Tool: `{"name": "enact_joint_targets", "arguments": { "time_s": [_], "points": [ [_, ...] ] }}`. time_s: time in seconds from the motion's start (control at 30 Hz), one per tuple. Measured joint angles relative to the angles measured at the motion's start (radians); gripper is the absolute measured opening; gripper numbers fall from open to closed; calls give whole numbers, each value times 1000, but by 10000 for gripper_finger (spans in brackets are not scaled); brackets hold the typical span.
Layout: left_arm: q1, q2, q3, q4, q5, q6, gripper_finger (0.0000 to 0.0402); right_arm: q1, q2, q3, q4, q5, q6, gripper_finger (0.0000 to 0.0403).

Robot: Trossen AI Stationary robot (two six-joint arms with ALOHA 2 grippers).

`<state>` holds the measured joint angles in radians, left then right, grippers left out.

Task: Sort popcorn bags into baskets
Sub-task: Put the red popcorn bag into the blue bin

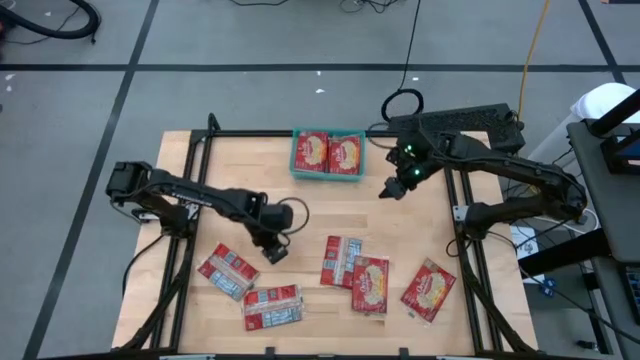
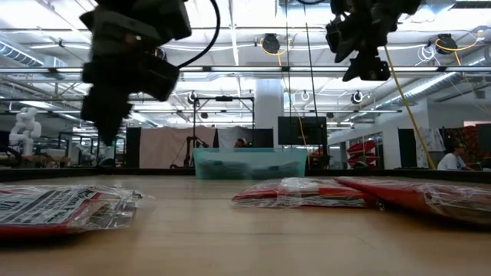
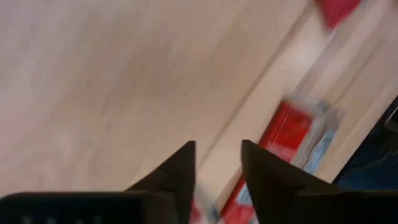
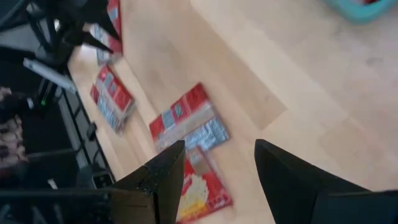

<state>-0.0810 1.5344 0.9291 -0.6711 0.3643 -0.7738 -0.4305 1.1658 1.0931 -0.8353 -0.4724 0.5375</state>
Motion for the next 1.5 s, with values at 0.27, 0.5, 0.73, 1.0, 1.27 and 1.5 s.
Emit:
{"name": "enact_joint_targets", "arguments": {
  "time_s": [0.27,0.5,0.73,1.0,1.27,1.5],
  "points": [
    [-148,0,26,-335,-10,258,192,92,-2,0,-7,1,-44,187],
    [-252,0,23,-489,-170,612,194,112,-2,0,-8,1,-94,187],
    [-226,0,-48,-433,-216,667,240,112,-7,0,-7,1,-104,187],
    [-175,0,-132,-341,-153,772,274,112,-7,0,-8,1,-140,187],
    [-179,12,-167,-193,-122,843,170,112,-7,0,-4,2,-165,187],
    [-179,10,-205,-117,-20,846,56,111,-7,0,0,3,-180,187]
  ]
}}
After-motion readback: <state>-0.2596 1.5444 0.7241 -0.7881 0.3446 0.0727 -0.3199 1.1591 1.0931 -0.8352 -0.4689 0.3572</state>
